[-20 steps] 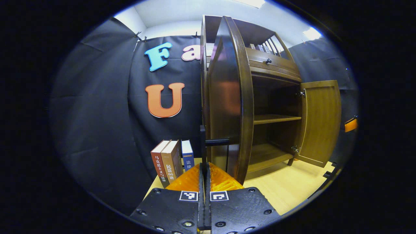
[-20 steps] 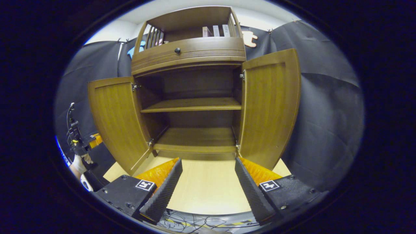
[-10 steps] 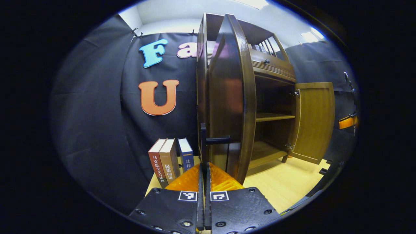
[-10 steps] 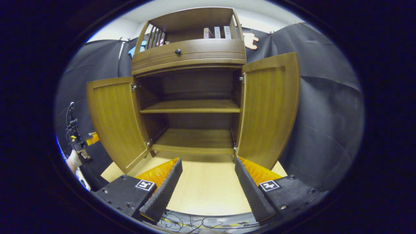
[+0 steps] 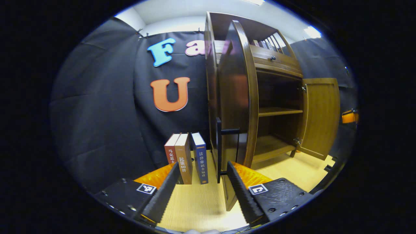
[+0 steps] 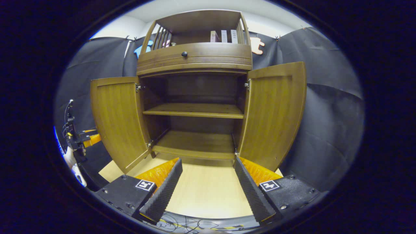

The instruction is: Open the right door of the double-door shoe cabinet with the right hand, and open the left door with the left hand.

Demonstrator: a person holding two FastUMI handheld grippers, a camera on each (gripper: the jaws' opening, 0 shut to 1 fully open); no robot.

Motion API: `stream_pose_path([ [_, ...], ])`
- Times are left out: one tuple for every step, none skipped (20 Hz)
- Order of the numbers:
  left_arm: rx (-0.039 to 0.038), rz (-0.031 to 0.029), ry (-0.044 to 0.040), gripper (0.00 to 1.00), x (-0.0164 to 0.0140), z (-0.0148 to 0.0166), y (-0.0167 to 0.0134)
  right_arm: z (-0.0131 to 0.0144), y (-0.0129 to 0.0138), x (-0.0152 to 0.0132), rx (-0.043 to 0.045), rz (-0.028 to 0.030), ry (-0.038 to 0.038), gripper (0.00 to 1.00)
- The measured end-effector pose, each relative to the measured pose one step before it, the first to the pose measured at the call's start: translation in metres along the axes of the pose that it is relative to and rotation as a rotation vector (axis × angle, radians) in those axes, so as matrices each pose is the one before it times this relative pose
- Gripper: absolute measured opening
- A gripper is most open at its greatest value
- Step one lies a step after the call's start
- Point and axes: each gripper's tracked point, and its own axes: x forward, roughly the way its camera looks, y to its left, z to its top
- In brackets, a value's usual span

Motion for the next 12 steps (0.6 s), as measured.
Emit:
stream_pose_path([
  [-0.00626,0.01713,-0.0209,0.8,-0.00708,0.00984,-0.00183,-0.00054,0.0004,0.00207,-0.00901,0.00086,0.00218,1.0],
  [0.00854,0.02004,-0.02192,0.96,-0.01372,0.01081,-0.00224,0.00057,0.0009,0.001,-0.0059,0.00412,-0.00088,1.0],
  [0.01414,0.02472,-0.02058,0.96,-0.00887,0.01289,-0.0026,0.00133,0.0015,0.00052,-0.00251,0.00249,-0.00325,1.0],
  [0.0107,0.02536,-0.00815,0.95,-0.00538,0.01085,-0.00351,0.00176,0.0006,0.00093,-0.00129,0.00206,-0.00298,1.0],
  [0.00811,0.01371,-0.02372,0.95,-0.00458,0.01464,-0.00779,0.0011,0.00152,0.00028,0.00023,0.00315,-0.00362,1.0],
  [0.00843,0.00397,-0.02152,0.95,-0.00368,0.01746,-0.01055,0.00243,0.00127,0.0007,0.00216,0.00494,-0.00721,1.0],
  [0.00532,-0.00225,-0.03387,0.95,-0.00308,0.01859,-0.01123,0.00167,0.00119,0.00023,0.0012,0.00278,-0.00383,1.0],
  [-0.00474,-0.00516,-0.01585,0.95,-0.00031,0.01402,-0.01256,0.00182,0.00054,0.00097,0.00042,0.00188,-0.00339,1.0],
  [-0.00737,-0.02266,-0.00967,1.0,0.00101,0.00983,-0.01604,0.00242,-0.00036,0.00007,0.00291,-0.00032,-0.0067,1.0],
  [-0.00684,-0.01703,-0.00398,0.95,0.00177,0.00609,-0.01577,0.00318,-0.00038,0.00026,0.0058,-0.00132,-0.00795,1.0],
  [-0.00602,-0.0146,0.00104,0.95,0.0018,0.00419,-0.0156,0.00274,-0.00032,-0.00066,0.00565,-0.00107,-0.00745,1.0],
  [-0.01019,-0.01016,0.01789,0.95,0.00028,-0.00106,-0.01314,0.00244,-0.00005,-0.00128,0.00449,-0.00237,-0.00752,1.0],
])
